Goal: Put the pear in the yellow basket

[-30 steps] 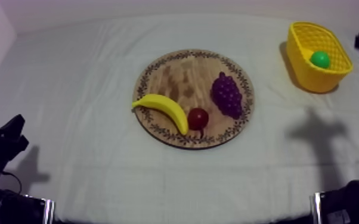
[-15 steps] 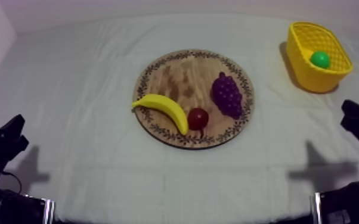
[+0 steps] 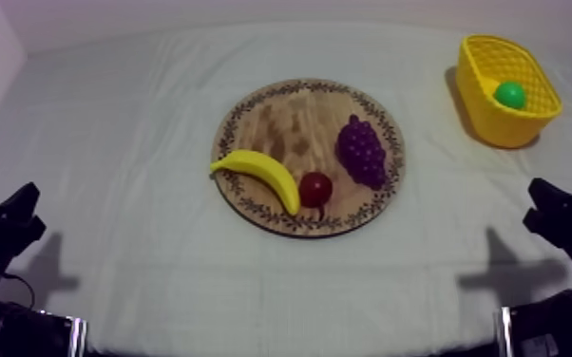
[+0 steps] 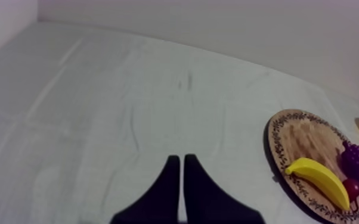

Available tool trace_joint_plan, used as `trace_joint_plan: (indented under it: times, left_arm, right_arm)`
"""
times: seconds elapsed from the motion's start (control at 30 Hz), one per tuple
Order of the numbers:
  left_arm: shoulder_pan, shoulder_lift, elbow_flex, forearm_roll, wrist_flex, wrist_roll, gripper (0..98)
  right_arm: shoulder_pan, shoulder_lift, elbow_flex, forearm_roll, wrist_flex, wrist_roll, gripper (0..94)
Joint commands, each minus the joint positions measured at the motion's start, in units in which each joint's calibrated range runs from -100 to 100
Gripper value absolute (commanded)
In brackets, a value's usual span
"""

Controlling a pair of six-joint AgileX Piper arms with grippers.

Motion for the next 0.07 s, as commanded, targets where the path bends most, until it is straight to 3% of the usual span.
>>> trace_joint_plan:
  times: [0.0,0.03]
  left_arm:
    - [0.0,0.0,0.0,-0.02,0.0,0.0,0.1]
    - [0.0,0.0,0.0,-0.02,0.0,0.0,0.1]
  right_arm:
    - [0.0,-0.1,0.1,0.2,0.2,13.8,0.2]
    - [0.0,-0.1,0.1,0.2,0.2,14.7,0.2]
